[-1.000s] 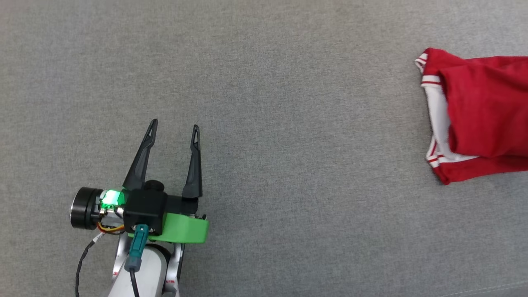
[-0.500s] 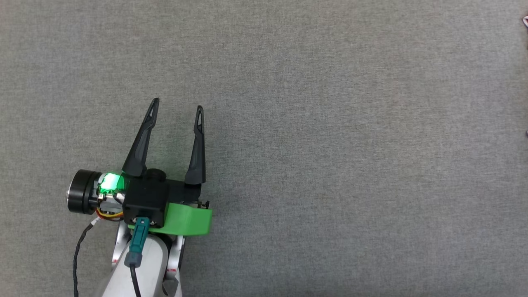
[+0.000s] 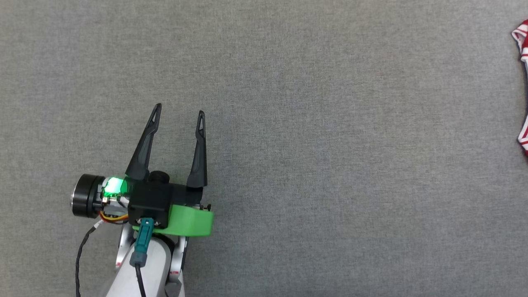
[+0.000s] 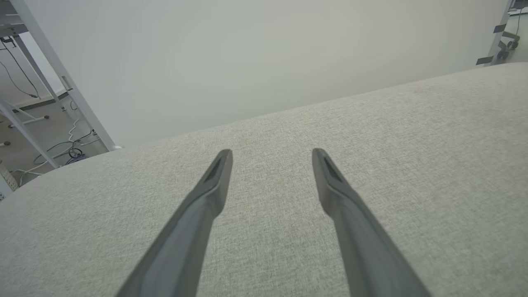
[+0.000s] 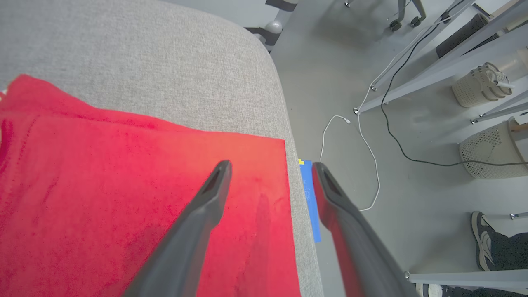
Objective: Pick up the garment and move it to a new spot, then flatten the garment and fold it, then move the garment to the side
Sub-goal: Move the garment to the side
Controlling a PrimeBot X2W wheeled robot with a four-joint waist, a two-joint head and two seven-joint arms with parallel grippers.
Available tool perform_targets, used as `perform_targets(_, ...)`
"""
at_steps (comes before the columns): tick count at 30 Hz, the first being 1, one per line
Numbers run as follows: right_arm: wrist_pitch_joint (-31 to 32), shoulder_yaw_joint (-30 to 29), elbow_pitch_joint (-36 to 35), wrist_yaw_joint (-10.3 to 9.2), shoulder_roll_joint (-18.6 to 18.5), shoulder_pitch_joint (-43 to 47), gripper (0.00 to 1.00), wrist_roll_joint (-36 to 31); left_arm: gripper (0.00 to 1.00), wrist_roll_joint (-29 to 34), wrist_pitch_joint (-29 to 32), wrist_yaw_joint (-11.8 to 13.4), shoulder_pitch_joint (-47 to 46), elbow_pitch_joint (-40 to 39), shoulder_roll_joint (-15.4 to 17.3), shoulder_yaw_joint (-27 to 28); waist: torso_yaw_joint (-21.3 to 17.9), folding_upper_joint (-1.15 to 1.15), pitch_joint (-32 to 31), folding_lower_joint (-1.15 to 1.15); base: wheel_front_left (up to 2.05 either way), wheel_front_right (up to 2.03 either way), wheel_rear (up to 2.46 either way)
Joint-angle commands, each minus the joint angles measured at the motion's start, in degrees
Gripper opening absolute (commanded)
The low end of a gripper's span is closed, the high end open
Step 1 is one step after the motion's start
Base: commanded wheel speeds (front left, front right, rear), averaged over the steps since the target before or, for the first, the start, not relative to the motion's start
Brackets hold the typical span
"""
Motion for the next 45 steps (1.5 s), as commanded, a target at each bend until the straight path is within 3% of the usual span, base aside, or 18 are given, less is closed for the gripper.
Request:
perform_targets(1, -2.31, -0.84, -0.28, -0.04, 0.35, -0.22, 1.0, -0.67, 1.0, -0.58, -0.34, 0.53, 0.66, 0.29, 0.09, -0.06, 0.16, 0.0, -3.06, -0.01, 0.0, 0.0, 0.0)
perform_targets(6, -14.77, -4.56, -2.0, -0.04, 3.98, -0.33, 1.0, -6.09, 1.0, -1.66, -0.34, 0.96, 3.59, 1.35, 0.01, 0.44, -0.44, 0.0, -7.76, -0.01, 0.0, 0.0, 0.0)
perform_targets(10, -20.91, -7.72, -5.89, -0.04, 8.41, 0.27, 1.0, -10.43, 1.0, -2.61, -0.34, 0.97, 5.75, 2.01, -0.23, 1.09, -0.3, 0.0, -11.07, -0.01, 0.0, 0.0, 0.0)
perform_targets(15, -22.87, -12.59, -16.21, -0.04, 16.39, 4.87, 1.0, -15.55, 1.0, -3.49, -0.34, 0.78, 7.77, 2.63, -0.77, 2.06, 0.61, 0.0, -14.91, -0.01, 0.0, 0.0, 0.0)
perform_targets(19, -23.02, -16.89, -28.83, -0.04, 24.41, 11.73, 1.0, -18.87, 1.0, -4.07, -0.34, 0.27, 9.1, 3.23, -1.42, 2.81, 1.48, 0.0, -17.46, -0.01, 0.0, 0.0, 0.0)
perform_targets(25, -23.04, -16.61, -41.19, -0.04, 34.58, 24.17, 1.0, -21.85, 1.0, -4.05, -0.34, -0.09, 10.66, 3.79, -2.39, 3.81, 2.65, 0.0, -20.13, -0.01, 0.0, 0.0, 0.0)
perform_targets(33, -23.05, -15.05, -43.98, -0.04, 41.41, 36.49, 1.0, -22.77, 1.0, -4.69, -0.34, -1.24, 12.27, 5.01, -3.23, 5.53, 3.57, 0.0, -23.05, -0.01, 0.0, 0.0, 0.0)
perform_targets(45, -23.05, -15.5, -46.31, -0.04, 45.84, 48.67, 1.0, -23.84, 1.0, -6.17, -0.34, -3.71, 15.4, 7.75, -4.73, 8.23, 4.95, 0.0, -26.86, -0.01, 0.0, 0.0, 0.0)
